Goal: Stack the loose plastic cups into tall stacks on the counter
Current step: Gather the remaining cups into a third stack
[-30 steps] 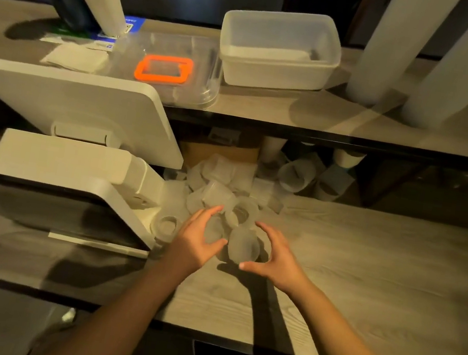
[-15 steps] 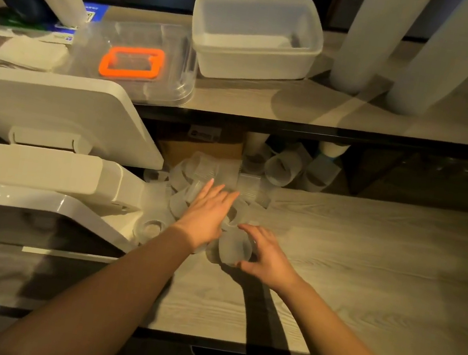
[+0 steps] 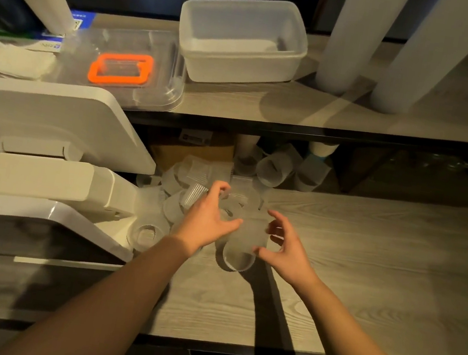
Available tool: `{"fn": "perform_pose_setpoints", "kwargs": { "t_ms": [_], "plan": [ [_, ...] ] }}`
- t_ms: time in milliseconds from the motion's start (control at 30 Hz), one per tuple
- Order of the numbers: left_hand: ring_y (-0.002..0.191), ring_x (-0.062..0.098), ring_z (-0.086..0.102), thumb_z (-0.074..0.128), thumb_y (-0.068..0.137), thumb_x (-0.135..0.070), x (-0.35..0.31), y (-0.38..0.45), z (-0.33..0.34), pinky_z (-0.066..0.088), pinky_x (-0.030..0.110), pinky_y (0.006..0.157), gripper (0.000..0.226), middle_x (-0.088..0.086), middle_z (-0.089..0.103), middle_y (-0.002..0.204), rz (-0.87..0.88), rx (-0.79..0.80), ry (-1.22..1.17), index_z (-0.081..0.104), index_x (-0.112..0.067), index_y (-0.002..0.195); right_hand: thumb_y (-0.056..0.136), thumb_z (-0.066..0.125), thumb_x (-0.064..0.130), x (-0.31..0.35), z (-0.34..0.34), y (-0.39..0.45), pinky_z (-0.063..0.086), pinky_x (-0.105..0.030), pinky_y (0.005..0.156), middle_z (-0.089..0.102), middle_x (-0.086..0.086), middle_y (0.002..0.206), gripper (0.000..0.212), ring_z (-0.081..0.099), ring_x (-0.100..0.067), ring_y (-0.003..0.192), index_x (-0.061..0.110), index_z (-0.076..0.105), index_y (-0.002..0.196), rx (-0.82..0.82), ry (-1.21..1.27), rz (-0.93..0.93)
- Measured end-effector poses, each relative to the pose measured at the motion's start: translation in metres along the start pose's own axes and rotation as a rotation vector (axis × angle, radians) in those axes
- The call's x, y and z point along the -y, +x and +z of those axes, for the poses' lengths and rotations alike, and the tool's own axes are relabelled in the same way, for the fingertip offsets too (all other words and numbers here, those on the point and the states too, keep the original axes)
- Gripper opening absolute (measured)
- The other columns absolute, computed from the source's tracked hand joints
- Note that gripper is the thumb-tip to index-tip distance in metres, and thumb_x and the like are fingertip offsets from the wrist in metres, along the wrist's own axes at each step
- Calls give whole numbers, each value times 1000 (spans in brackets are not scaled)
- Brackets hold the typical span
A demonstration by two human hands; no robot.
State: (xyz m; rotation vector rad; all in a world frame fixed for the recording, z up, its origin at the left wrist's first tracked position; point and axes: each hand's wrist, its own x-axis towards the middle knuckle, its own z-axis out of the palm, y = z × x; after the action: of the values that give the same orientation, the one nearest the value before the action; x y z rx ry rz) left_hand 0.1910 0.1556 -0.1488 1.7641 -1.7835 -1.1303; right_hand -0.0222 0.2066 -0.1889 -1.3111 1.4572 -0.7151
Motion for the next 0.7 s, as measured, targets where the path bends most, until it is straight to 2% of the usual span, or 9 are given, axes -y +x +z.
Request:
{"fn": "perform_pose_setpoints", "kwargs": {
  "t_ms": [133,200,233,300,367,433,567,633,700],
  "plan": [
    [117,5,46,80,79,-37,-17,-16,-3,39,25,93,61,-15,49,126,-27,-109,-240,42,-40,127,84,78,21,12,-14,-6,53,-25,87,55,1,127,55,55,-14,117,37,51,128,-140,195,22],
    [111,0,49,80,80,-36,-19,-24,-5,41,19,88,60,-16,50,123,-38,-98,-324,46,-36,130,84,77,32,20,-19,-9,54,-31,90,55,0,128,47,56,-18,118,40,52,124,-210,323,41],
    [110,-2,52,80,79,-37,-20,-28,-6,46,16,86,63,-15,52,123,-46,-76,-378,47,-33,132,81,75,37,25,-21,-10,55,-35,93,56,-1,130,50,57,-19,118,37,53,126,-230,382,49],
    [114,7,59,83,70,-46,-18,-35,-7,55,24,89,77,-6,57,128,-64,-22,-494,49,-30,138,76,73,39,37,-23,-13,56,-39,93,59,-4,127,63,60,-22,116,25,52,134,-252,505,59],
    [118,15,59,84,60,-54,-18,-43,-7,56,37,95,84,-3,56,133,-75,22,-528,51,-38,135,81,76,38,51,-24,-15,55,-40,93,62,-3,123,64,63,-22,114,23,50,137,-256,577,37],
    [118,16,59,86,55,-54,-22,-51,-7,55,42,96,79,-2,55,133,-65,40,-546,52,-46,126,81,73,42,63,-24,-17,55,-41,95,63,1,124,63,62,-21,117,29,50,137,-221,558,-2],
    [116,18,60,89,62,-44,-28,-64,-14,57,40,92,64,-5,60,127,-55,27,-591,56,-44,117,73,72,59,75,-20,-21,53,-40,98,59,4,131,63,57,-16,121,47,54,133,-126,369,-77],
    [114,20,63,88,68,-35,-30,-69,-21,58,33,86,61,-1,62,127,-68,18,-664,59,-41,120,74,70,60,79,-19,-22,50,-37,99,57,8,132,61,55,-10,120,53,53,132,-86,266,-104],
    [112,20,66,85,65,-35,-32,-75,-27,58,33,85,63,2,63,128,-82,8,-723,61,-38,123,80,72,53,84,-18,-25,49,-31,96,56,10,131,59,56,0,114,50,52,135,-35,199,-125]
  ]
}}
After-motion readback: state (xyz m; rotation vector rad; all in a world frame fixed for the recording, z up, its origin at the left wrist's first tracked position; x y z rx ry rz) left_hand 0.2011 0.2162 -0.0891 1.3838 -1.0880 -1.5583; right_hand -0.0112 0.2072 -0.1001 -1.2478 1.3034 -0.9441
